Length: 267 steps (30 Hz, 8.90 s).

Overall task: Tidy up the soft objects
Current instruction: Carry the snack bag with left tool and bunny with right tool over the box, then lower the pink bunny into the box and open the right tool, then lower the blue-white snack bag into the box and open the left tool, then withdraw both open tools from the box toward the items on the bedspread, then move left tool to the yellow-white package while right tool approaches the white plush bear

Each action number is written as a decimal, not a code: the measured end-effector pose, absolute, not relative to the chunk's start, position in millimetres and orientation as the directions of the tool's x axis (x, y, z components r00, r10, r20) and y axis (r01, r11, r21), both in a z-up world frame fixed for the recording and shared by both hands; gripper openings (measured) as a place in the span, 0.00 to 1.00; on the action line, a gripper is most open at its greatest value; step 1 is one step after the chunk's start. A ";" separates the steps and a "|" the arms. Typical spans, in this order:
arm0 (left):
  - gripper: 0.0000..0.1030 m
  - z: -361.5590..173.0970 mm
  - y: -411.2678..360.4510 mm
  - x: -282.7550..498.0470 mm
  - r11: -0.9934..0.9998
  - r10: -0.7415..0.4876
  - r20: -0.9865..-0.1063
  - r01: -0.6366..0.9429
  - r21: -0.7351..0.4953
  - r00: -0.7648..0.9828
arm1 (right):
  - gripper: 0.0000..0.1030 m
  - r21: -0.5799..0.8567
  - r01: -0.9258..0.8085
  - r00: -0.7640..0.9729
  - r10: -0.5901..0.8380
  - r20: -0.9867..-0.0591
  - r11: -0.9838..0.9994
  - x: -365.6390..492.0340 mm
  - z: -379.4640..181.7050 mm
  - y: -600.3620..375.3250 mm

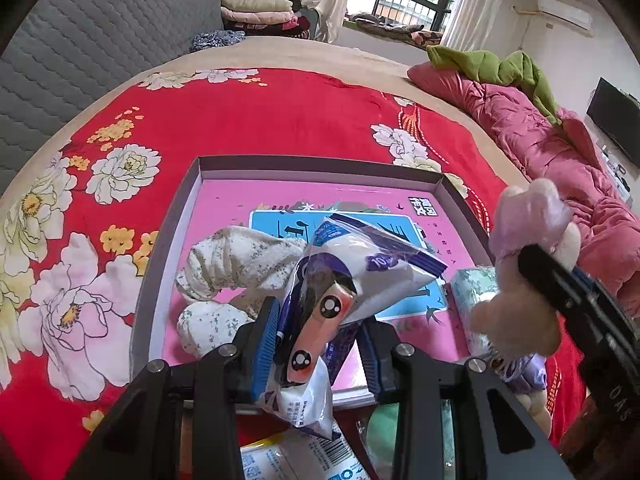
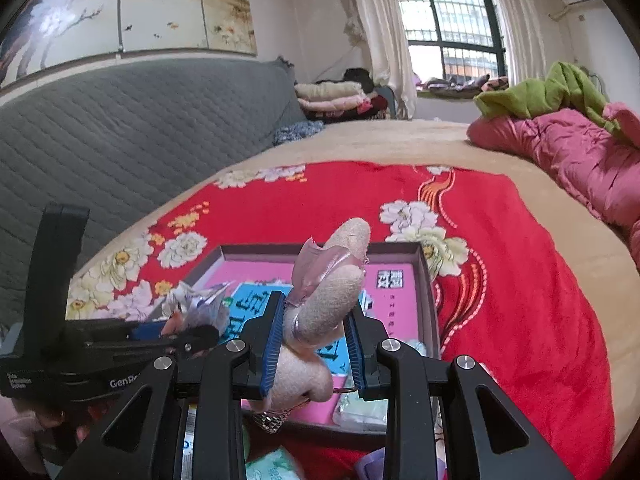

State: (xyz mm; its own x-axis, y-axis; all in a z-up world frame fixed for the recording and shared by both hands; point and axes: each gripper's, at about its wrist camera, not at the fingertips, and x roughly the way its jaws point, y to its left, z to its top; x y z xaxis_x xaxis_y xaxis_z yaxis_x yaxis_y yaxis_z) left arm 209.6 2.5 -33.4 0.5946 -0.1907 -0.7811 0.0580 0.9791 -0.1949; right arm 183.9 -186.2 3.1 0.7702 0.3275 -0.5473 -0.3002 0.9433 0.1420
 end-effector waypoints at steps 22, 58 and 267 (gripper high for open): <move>0.37 -54.4 3.1 223.1 0.990 -0.122 -0.811 0.013 -0.139 0.572 | 0.29 0.097 -0.325 0.702 0.309 -0.642 0.941 200.5 -22.5 -172.1; 0.37 -57.9 -2.3 225.6 0.993 -0.101 -0.811 0.011 -0.116 0.577 | 0.48 0.141 -0.344 0.602 0.333 -0.726 0.929 210.3 -33.5 -169.8; 0.64 -34.5 21.9 72.5 0.969 -0.237 -0.867 0.044 -0.242 0.437 | 0.73 0.008 -0.180 0.711 0.136 -0.690 0.984 54.4 16.9 -209.8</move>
